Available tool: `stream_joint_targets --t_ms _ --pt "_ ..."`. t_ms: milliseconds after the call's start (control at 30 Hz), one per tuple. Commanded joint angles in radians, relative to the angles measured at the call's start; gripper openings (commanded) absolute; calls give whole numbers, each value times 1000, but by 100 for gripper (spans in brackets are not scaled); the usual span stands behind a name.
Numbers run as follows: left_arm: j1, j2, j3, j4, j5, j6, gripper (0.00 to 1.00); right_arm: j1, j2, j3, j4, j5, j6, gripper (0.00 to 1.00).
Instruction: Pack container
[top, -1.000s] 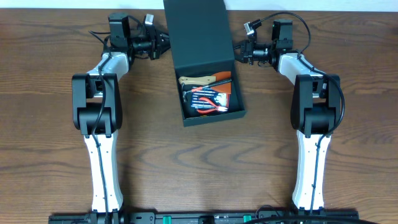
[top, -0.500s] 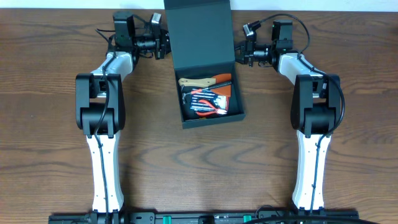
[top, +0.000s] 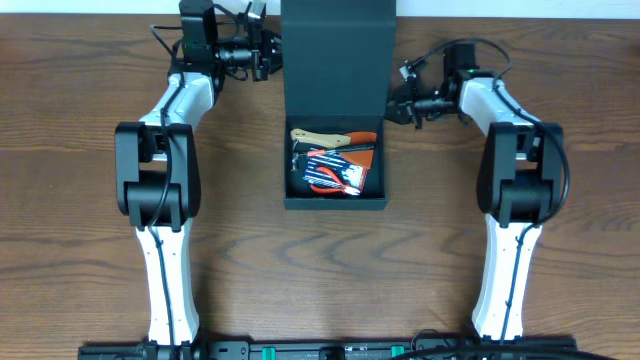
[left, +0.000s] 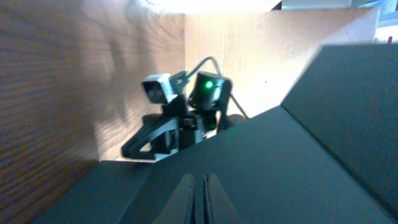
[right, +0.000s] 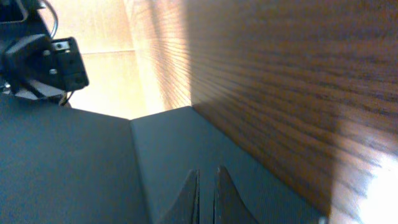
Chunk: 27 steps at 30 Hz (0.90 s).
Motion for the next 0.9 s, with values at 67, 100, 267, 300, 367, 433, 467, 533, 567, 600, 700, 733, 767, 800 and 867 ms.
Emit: stream_joint_targets --t_ms 67,100,267,300,367,433,467,533,567,600,700,733,767,800,867 --pt "-20 -24 14 -1 53 24 5 -20 -67 3 -11 22 -93 1" --pt "-20 -24 14 -1 60 24 5 -19 -67 3 -13 24 -93 1" --pt "-20 -24 14 0 100 28 5 -18 -67 3 -14 26 -94 1" --pt "-20 -24 14 0 108 28 5 -18 -67 3 -14 27 -94 1" --pt "-20 -24 14 0 120 28 5 -18 -67 3 -15 29 -93 1" --pt "-20 -28 14 0 124 31 5 -18 -67 4 -25 32 -93 1" --pt "-20 -32 14 0 124 37 6 -18 -67 5 -33 41 -93 1" --pt "-20 -43 14 0 121 50 5 -19 -67 5 -56 76 -94 1" --pt "-20 -50 14 0 118 61 5 -19 -67 5 -63 82 -102 1" --pt "-20 -56 14 0 111 74 5 -18 -67 5 -67 81 -107 1" --pt "-20 -68 14 -1 47 110 5 -15 -67 5 -70 81 -113 1" --pt "-20 -68 14 -1 18 124 5 -14 -67 5 -69 81 -112 1" --pt "-20 -68 14 -6 -8 139 5 -13 -67 5 -69 81 -113 1" --pt "-20 -68 14 -35 -45 172 5 -12 -67 5 -70 81 -113 1" --pt "-16 -71 14 -145 -129 281 5 -11 -68 5 -70 80 -113 1"
